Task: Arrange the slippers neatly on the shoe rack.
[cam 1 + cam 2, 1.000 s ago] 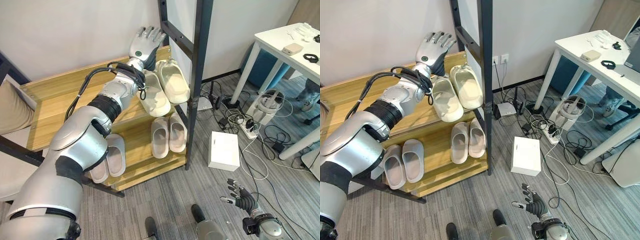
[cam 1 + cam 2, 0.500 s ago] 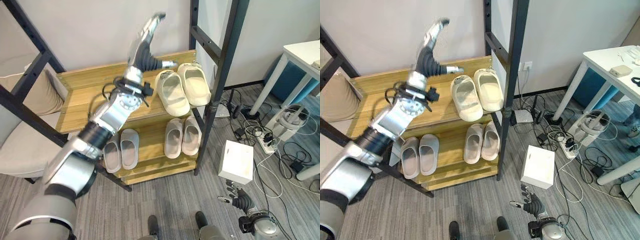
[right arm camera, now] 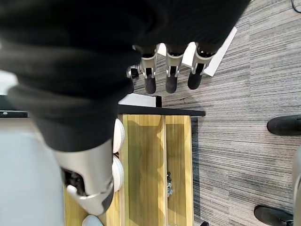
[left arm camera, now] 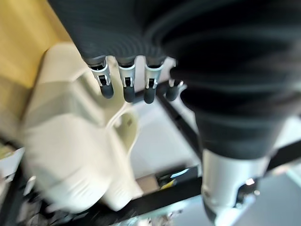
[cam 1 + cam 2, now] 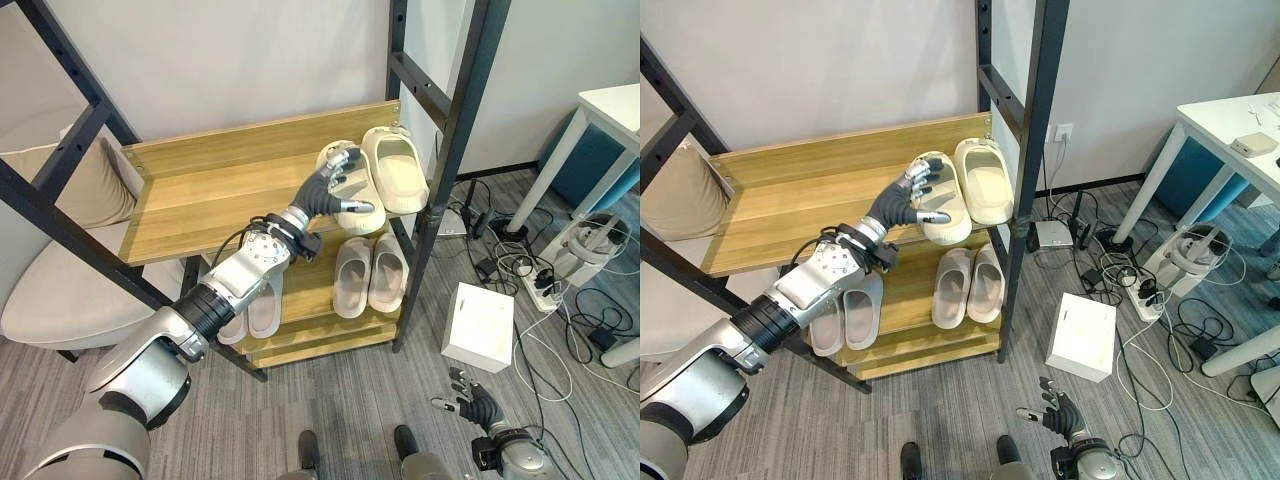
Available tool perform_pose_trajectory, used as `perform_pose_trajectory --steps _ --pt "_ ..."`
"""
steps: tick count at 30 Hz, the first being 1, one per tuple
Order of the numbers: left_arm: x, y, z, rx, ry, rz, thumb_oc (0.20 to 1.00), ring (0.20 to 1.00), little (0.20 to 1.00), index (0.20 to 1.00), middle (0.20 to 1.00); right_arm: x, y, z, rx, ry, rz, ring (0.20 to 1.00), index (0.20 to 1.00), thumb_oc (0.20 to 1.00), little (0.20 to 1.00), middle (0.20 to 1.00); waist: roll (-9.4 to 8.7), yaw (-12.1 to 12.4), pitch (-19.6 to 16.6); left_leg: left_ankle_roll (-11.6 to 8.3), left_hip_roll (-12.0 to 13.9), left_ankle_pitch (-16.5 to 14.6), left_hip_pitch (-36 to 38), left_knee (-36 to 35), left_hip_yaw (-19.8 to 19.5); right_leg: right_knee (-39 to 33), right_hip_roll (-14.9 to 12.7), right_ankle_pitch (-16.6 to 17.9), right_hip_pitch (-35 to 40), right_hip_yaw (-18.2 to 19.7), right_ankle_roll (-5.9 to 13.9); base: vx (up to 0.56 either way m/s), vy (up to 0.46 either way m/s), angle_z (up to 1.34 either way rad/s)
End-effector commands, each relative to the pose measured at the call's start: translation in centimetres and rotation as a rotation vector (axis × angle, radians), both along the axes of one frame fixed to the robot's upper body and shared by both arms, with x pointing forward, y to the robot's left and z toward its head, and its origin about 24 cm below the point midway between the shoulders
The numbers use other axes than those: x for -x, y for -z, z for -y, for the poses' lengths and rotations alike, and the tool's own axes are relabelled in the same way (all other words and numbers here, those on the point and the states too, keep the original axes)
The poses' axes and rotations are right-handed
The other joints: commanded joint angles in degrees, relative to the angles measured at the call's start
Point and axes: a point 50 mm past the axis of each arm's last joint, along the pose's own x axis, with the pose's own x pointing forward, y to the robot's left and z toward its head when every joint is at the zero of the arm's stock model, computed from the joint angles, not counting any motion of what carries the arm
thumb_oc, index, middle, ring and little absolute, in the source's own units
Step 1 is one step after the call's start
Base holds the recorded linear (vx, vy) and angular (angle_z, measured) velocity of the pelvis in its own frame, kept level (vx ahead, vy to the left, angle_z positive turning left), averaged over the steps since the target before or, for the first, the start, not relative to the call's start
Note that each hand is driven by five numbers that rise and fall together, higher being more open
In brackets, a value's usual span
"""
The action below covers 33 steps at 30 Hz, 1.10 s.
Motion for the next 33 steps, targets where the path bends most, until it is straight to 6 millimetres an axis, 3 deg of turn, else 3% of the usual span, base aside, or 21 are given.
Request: perform_pose_trajectory --steps 1,9,21,29,33 --pt "-1.4 -2.1 -1.4 0.045 -0.101 0.071 1.000 1.000 1.000 1.000 1.000 -0.6 -1.0 -1.3 -0.022 -0.044 0.066 1.000 1.000 1.000 1.000 1.000 -3.29 0.9 0.8 -1.01 -0.6 -3.3 0.4 0.9 -1.3 -2.3 -1.2 -2.1 2.3 -2.2 0.76 0.00 0.000 0.00" --pt "-2.4 0.1 -1.5 0.018 -0.227 0.030 1.000 1.000 1.000 1.000 1.000 -0.2 -0.7 -1.4 -0.015 -0.050 0.051 1.000 1.000 1.000 1.000 1.000 -3.42 0.7 0.8 -1.01 -0.7 -3.5 0.6 0.9 -1.0 -2.3 -1.1 -2.3 2.3 -2.0 0.58 0.00 0.000 0.00" --pt "-4.2 0.5 -1.8 -0.061 -0.364 0.032 1.000 1.000 1.000 1.000 1.000 0.1 -0.7 -1.1 -0.012 -0.061 0.055 1.000 1.000 1.000 1.000 1.000 -4.02 -0.3 0.7 -1.16 -0.5 -3.5 0.8 0.7 -0.7 -2.4 -0.8 -2.4 2.4 -1.7 0.38 0.00 0.000 0.00" --pt "-6.1 -1.8 -3.7 -0.127 -0.514 0.061 1.000 1.000 1.000 1.000 1.000 0.5 -0.8 -0.7 -0.011 -0.079 0.060 1.000 1.000 1.000 1.000 1.000 -4.51 -1.8 0.1 -1.33 -0.2 -3.5 1.1 0.6 -0.2 -2.7 -0.5 -2.1 2.2 -1.0 0.53 0.01 -0.002 -0.01" --pt "-5.4 -4.6 -2.5 -0.019 -0.463 0.190 1.000 1.000 1.000 1.000 1.000 0.4 -0.9 -0.9 -0.031 -0.066 0.070 1.000 1.000 1.000 1.000 1.000 -4.43 -1.5 -0.1 -1.27 -0.3 -3.6 1.0 0.6 -0.2 -2.7 -0.6 -2.2 2.2 -1.1 0.57 0.00 -0.012 -0.03"
